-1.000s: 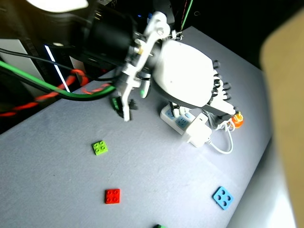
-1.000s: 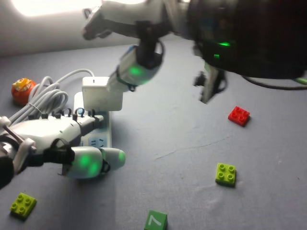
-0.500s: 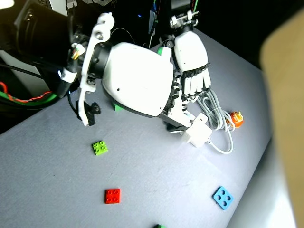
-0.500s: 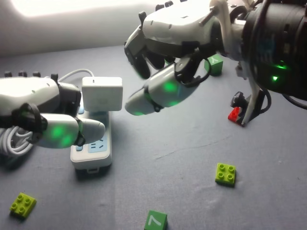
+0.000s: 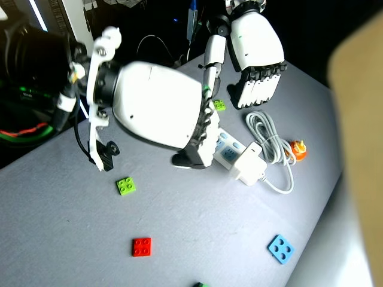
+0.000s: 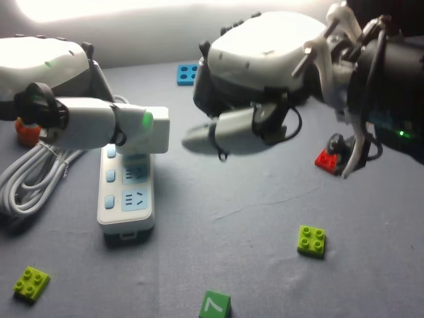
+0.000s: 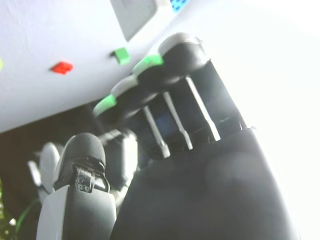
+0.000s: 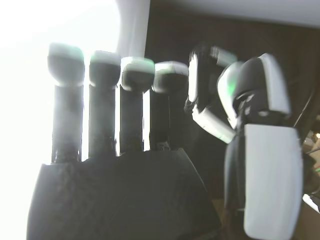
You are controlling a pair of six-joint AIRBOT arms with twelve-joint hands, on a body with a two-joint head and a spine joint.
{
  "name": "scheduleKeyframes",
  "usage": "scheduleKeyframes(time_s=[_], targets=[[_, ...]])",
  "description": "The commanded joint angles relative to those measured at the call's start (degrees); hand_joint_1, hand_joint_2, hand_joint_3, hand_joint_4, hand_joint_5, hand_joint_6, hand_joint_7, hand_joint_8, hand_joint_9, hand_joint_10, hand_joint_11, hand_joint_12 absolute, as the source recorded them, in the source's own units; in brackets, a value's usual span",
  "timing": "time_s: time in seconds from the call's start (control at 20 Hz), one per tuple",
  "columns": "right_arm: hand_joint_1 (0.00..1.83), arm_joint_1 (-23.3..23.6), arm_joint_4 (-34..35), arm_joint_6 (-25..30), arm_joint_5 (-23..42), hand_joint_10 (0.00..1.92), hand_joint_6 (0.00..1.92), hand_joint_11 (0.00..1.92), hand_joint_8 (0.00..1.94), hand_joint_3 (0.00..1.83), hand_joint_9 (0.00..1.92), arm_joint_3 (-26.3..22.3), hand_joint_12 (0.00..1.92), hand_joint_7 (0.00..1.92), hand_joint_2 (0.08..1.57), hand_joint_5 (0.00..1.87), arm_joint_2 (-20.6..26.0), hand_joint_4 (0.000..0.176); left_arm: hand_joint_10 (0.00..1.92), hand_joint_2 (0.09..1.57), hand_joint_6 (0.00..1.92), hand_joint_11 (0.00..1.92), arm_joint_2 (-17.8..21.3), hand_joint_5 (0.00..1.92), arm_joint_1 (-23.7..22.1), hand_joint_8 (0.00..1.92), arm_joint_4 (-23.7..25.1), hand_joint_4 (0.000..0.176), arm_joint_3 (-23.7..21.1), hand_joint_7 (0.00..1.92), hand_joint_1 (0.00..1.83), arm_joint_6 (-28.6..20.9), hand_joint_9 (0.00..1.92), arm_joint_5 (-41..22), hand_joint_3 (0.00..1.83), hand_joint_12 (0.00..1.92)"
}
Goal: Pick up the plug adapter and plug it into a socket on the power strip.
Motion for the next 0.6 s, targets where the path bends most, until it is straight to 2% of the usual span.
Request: scheduleKeyframes(time_s=[0.0, 0.05, 0.1, 0.15, 0.2, 0.3, 0.55], targets=[[0.4, 0.79, -1.77, 0.59, -1.41, 1.92, 1.92, 1.06, 1.94, 0.04, 1.03, 0.05, 1.92, 1.05, 1.44, 1.05, 0.43, 0.0, 1.92, 1.38, 1.86, 1.38, 0.08, 1.38, -0.54, 1.92, 1.6, 0.129, -0.1, 1.43, 0.5, 0.4, 1.42, -1.48, 0.01, 1.92], [0.46, 1.0, -1.77, 1.21, -1.43, 1.92, 1.92, 1.07, 1.94, 0.02, 1.05, 0.05, 1.92, 1.07, 1.5, 1.04, 0.48, 0.0, 1.92, 1.47, 1.91, 1.48, -0.09, 1.41, -0.19, 1.92, 1.6, 0.167, -0.16, 1.5, 0.65, 0.47, 1.5, -1.31, 0.02, 1.92], [0.53, 1.1, -1.77, 1.67, -1.62, 1.92, 1.92, 1.08, 1.94, 0.0, 1.07, 0.05, 1.92, 1.09, 1.53, 1.04, 0.52, 0.0, 1.92, 1.47, 1.92, 1.53, -0.11, 1.45, 0.02, 1.92, 1.61, 0.176, -0.26, 1.55, 0.85, 0.69, 1.56, -1.07, 0.0, 1.92], [0.53, 1.1, -1.77, 1.71, -1.87, 1.92, 1.92, 1.08, 1.94, 0.0, 1.07, 0.05, 1.92, 1.1, 1.53, 1.04, 0.53, 0.0, 1.92, 1.46, 1.92, 1.53, -0.09, 1.44, 0.09, 1.92, 1.61, 0.176, -0.45, 1.55, 0.88, 0.92, 1.56, -1.06, 0.0, 1.92], [0.61, 1.0, -1.77, 1.71, -2.17, 1.92, 1.92, 1.09, 1.94, 0.0, 1.08, 0.05, 1.92, 1.12, 1.53, 1.06, 0.55, 0.0, 1.92, 1.52, 1.92, 1.52, -0.09, 1.45, 0.09, 1.92, 1.61, 0.176, -0.72, 1.52, 0.86, 1.1, 1.54, -1.06, 0.02, 1.92], [0.64, 0.89, -1.77, 1.71, -2.4, 1.92, 1.92, 1.1, 1.94, 0.0, 1.08, 0.05, 1.92, 1.11, 1.52, 1.05, 0.55, 0.0, 1.92, 1.56, 1.92, 1.48, -0.09, 1.42, 0.1, 1.92, 1.61, 0.176, -1.27, 1.47, 0.81, 1.54, 1.49, -1.13, 0.02, 1.92], [0.59, 1.14, -1.77, 1.73, -2.63, 1.92, 1.92, 1.07, 1.94, 0.0, 1.06, 0.04, 1.92, 1.1, 1.53, 1.02, 0.63, 0.0, 1.92, 1.54, 1.92, 1.42, -0.08, 1.4, 0.47, 1.88, 1.6, 0.176, -1.7, 1.45, 0.81, 1.51, 1.47, -1.23, 0.0, 1.92]])
